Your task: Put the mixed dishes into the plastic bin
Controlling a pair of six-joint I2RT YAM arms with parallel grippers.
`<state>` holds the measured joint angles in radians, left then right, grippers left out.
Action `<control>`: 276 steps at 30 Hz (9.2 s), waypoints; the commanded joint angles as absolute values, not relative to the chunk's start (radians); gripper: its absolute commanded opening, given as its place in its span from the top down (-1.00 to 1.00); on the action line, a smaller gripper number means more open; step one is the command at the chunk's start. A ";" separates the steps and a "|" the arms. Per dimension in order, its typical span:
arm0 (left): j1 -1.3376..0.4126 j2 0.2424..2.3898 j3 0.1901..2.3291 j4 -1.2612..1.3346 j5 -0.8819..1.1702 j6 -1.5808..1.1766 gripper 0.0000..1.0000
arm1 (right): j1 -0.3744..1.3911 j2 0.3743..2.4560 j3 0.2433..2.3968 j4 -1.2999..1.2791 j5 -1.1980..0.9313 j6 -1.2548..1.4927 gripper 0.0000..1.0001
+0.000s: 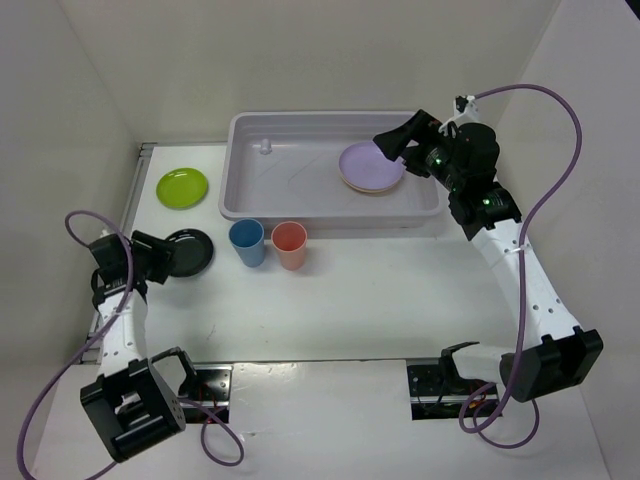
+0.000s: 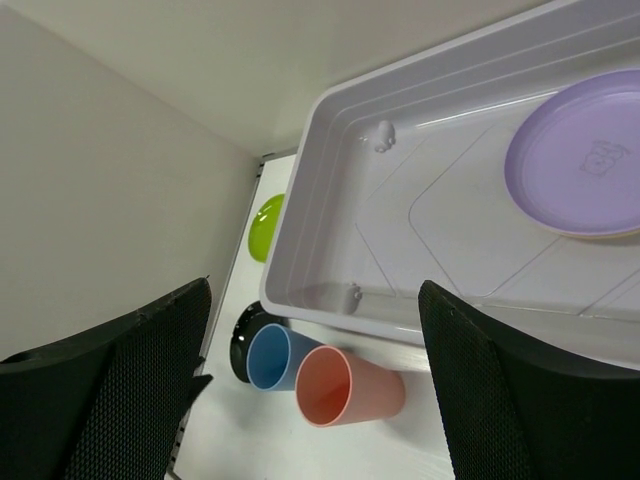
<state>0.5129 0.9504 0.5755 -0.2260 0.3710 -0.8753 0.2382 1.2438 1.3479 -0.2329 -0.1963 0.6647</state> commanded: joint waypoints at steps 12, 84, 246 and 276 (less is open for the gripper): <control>0.520 0.959 0.376 -0.025 0.312 -1.066 -0.26 | 0.244 1.207 1.411 -0.190 -0.252 0.658 -0.78; 0.089 1.791 1.578 -0.086 0.371 -0.904 0.99 | 0.379 1.275 1.560 -0.252 -0.150 0.678 -0.78; 0.321 1.637 1.357 0.213 0.407 -1.140 1.00 | 0.436 1.132 1.483 -0.299 -0.100 0.650 -0.80; -0.098 2.181 1.851 -0.159 0.189 -0.943 1.00 | 0.436 1.063 1.492 -0.327 -0.069 0.632 -0.80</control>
<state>-0.0952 2.1498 1.7775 -0.1364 0.2150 -0.9752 0.4278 1.0912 1.4776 -0.3298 -0.0875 0.6525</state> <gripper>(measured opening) 0.019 0.900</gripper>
